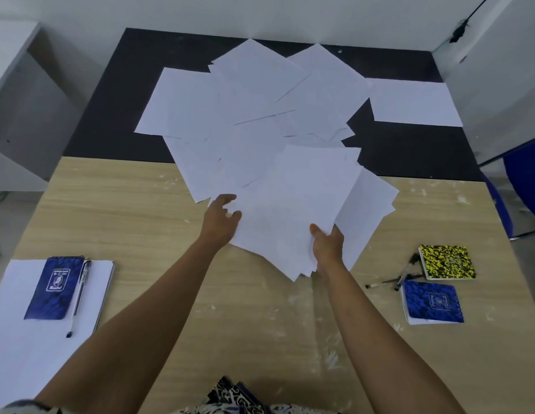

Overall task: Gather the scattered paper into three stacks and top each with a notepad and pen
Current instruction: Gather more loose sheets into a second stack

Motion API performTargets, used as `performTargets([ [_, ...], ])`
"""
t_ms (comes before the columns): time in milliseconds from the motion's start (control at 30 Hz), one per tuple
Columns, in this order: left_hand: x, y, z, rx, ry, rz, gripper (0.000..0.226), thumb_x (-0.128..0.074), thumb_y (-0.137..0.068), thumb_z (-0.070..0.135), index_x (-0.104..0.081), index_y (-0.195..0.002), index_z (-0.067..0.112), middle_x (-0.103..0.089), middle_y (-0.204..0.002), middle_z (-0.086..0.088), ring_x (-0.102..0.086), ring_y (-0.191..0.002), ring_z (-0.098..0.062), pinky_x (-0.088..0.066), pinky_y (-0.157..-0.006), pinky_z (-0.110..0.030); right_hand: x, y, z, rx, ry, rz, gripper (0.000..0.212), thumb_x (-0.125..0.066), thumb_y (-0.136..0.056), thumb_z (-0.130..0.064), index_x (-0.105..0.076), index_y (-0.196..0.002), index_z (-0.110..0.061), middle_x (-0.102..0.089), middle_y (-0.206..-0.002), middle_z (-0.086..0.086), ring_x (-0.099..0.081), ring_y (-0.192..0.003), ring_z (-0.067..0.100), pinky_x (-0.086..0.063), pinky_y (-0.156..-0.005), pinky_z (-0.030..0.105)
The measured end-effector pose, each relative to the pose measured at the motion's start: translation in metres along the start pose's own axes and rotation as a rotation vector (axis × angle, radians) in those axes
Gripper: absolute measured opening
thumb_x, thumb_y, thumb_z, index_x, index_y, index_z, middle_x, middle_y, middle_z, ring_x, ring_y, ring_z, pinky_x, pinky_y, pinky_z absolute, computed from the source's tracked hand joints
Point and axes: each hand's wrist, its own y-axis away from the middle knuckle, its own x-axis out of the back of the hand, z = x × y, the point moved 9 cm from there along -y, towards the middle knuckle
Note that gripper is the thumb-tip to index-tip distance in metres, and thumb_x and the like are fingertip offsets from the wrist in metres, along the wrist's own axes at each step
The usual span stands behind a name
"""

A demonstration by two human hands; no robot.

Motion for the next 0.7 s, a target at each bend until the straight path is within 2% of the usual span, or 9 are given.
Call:
performTargets([
  [167, 0.0, -0.035, 0.023, -0.124, -0.223, 0.042, 0.04, -0.06, -0.089, 0.013, -0.053, -0.128, 0.02, -0.047, -0.135, -0.007, -0.048, -0.122, -0.024, -0.036, -0.096, -0.028, -0.021, -0.027, -0.021, 0.044, -0.036, 0.003, 0.029, -0.06, -0.092, -0.01, -0.059, -0.12, -0.013, -0.063, -0.111, -0.003, -0.058, -0.105, 0.017, -0.044, -0.098, 0.03],
  [300, -0.012, -0.066, 0.028, -0.116, -0.425, -0.016, 0.056, -0.062, -0.089, 0.022, -0.041, -0.141, 0.023, -0.029, -0.151, -0.008, -0.037, -0.132, -0.033, -0.036, -0.103, -0.042, -0.039, -0.043, -0.018, 0.023, 0.075, -0.034, 0.029, -0.059, -0.091, -0.011, -0.06, -0.12, -0.013, -0.063, -0.11, -0.003, -0.059, -0.105, 0.019, -0.045, -0.094, 0.029],
  [400, -0.017, -0.084, 0.016, 0.072, -0.521, -0.037, 0.073, -0.06, -0.09, 0.041, -0.022, -0.15, 0.022, -0.015, -0.156, -0.013, -0.023, -0.139, -0.036, -0.029, -0.108, -0.051, -0.036, -0.049, -0.005, -0.031, 0.083, -0.01, 0.032, -0.062, -0.09, -0.014, -0.059, -0.122, -0.013, -0.063, -0.112, -0.001, -0.059, -0.107, 0.021, -0.045, -0.095, 0.031],
  [533, -0.009, -0.1, 0.013, 0.375, -0.365, 0.112, 0.087, -0.059, -0.088, 0.05, -0.017, -0.145, -0.001, -0.025, -0.145, -0.023, -0.026, -0.136, -0.039, -0.029, -0.108, -0.047, -0.035, -0.052, -0.004, -0.001, 0.078, -0.022, 0.033, -0.061, -0.092, -0.013, -0.057, -0.125, -0.013, -0.06, -0.11, -0.004, -0.055, -0.104, 0.016, -0.042, -0.094, 0.028],
  [633, -0.003, -0.115, 0.011, 0.508, -0.175, 0.185, 0.086, -0.066, -0.083, 0.046, -0.023, -0.14, -0.001, -0.033, -0.141, -0.021, -0.038, -0.129, -0.037, -0.036, -0.107, -0.045, -0.036, -0.053, -0.002, 0.032, 0.117, -0.05, 0.031, -0.06, -0.092, -0.016, -0.057, -0.124, -0.016, -0.062, -0.113, -0.004, -0.058, -0.108, 0.017, -0.044, -0.099, 0.031],
  [700, -0.003, -0.128, 0.003, 0.54, -0.108, 0.144, 0.078, -0.07, -0.069, 0.04, -0.039, -0.13, 0.001, -0.051, -0.128, -0.015, -0.052, -0.116, -0.034, -0.044, -0.101, -0.045, -0.036, -0.053, -0.001, 0.03, 0.121, -0.057, 0.031, -0.06, -0.093, -0.016, -0.058, -0.123, -0.017, -0.063, -0.114, -0.004, -0.058, -0.109, 0.017, -0.045, -0.099, 0.033],
])
